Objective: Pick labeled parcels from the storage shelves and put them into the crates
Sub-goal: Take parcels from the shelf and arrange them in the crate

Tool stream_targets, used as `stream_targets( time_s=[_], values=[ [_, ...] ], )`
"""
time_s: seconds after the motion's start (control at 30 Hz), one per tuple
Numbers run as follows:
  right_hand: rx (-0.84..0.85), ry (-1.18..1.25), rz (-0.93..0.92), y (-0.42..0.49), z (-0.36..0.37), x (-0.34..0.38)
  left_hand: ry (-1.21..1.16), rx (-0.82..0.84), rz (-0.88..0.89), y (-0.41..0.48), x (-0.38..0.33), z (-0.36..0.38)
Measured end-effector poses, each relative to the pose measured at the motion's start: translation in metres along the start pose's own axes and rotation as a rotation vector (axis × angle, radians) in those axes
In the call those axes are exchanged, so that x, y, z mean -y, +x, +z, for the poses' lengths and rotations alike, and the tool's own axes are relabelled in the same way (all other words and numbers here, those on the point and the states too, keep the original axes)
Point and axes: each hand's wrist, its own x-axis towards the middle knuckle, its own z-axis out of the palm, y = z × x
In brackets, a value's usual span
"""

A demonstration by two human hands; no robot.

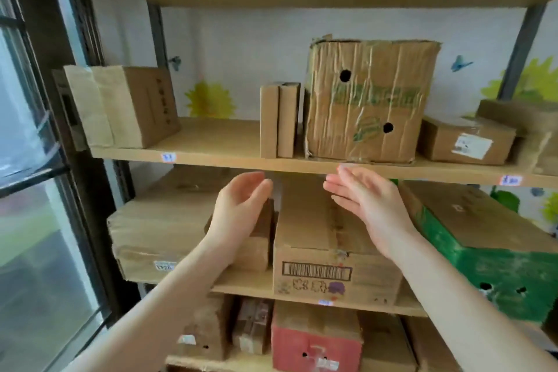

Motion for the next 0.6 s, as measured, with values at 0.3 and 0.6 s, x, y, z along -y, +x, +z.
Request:
stream_targets(
  time_s=[0.3, 0.6],
  values=[
    [0.003, -0.587, -0.509, 0.122, 0.073, 0.077, 0.075, -0.021, 0.117, 0.102, -0.039, -0.022],
    [-0.006, -1.535, -0.469, 0.177, 0.123, 0.078, 0.1, 0.142, 0.086, 0.145, -0.022, -0.021]
  ],
)
